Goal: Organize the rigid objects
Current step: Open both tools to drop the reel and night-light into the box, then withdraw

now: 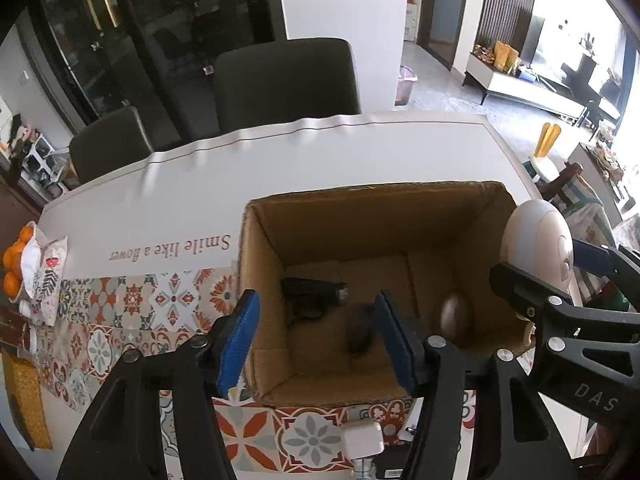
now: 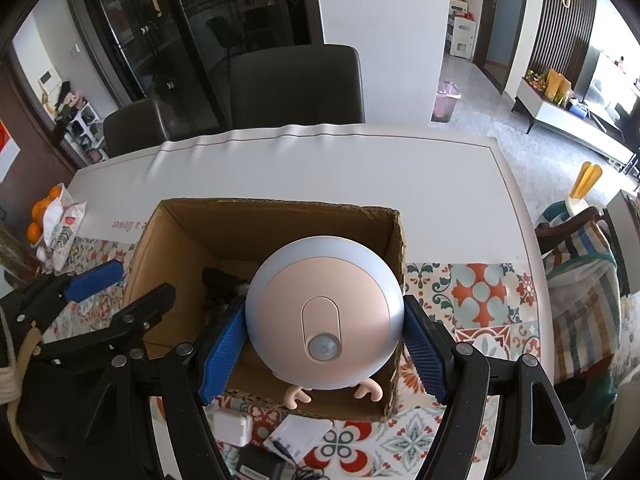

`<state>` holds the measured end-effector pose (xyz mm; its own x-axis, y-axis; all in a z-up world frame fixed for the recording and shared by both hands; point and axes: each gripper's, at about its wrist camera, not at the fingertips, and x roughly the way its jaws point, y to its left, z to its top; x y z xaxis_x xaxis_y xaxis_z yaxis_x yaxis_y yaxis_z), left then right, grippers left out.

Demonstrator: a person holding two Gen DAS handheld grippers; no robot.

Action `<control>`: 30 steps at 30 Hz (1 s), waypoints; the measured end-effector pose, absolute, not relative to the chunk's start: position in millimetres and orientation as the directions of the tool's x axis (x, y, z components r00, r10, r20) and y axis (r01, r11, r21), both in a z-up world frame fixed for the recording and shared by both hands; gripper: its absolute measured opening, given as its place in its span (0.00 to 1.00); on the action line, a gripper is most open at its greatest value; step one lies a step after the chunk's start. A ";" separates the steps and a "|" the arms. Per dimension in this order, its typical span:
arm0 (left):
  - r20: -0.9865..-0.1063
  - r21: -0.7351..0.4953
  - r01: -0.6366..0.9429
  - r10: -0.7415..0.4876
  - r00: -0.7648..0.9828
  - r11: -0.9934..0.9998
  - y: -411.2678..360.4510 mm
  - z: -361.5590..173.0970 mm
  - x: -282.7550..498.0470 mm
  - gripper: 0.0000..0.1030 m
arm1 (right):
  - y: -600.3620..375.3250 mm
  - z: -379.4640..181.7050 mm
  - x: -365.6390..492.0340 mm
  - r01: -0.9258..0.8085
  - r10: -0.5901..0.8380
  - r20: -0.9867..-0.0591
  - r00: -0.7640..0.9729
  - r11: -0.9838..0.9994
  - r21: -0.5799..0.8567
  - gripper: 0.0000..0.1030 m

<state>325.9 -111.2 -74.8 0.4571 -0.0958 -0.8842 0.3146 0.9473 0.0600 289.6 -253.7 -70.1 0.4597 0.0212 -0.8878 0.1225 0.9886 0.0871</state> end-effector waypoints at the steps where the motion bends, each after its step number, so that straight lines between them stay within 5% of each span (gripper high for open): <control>1: -0.879 0.069 0.299 -0.084 0.469 0.952 -107.2 -72.9 325.1 0.64 | -252.8 -69.9 289.6 0.120 0.024 -0.887 0.460 0.989 0.089 0.72; 8: -0.862 0.097 0.237 -0.037 0.505 0.967 -88.5 -65.1 321.8 0.77 | -242.7 -70.7 296.0 0.098 0.037 -0.888 0.459 0.991 0.092 0.73; 13: -0.852 0.086 0.214 -0.039 0.521 0.973 -75.3 -59.0 316.0 0.79 | -234.2 -68.3 299.5 0.084 0.012 -0.881 0.473 0.995 0.058 0.84; 30: -0.812 0.073 0.220 -0.070 0.579 0.973 -66.3 -33.8 261.1 0.82 | -234.6 -41.1 244.4 0.095 0.032 -0.850 0.526 0.991 0.096 0.84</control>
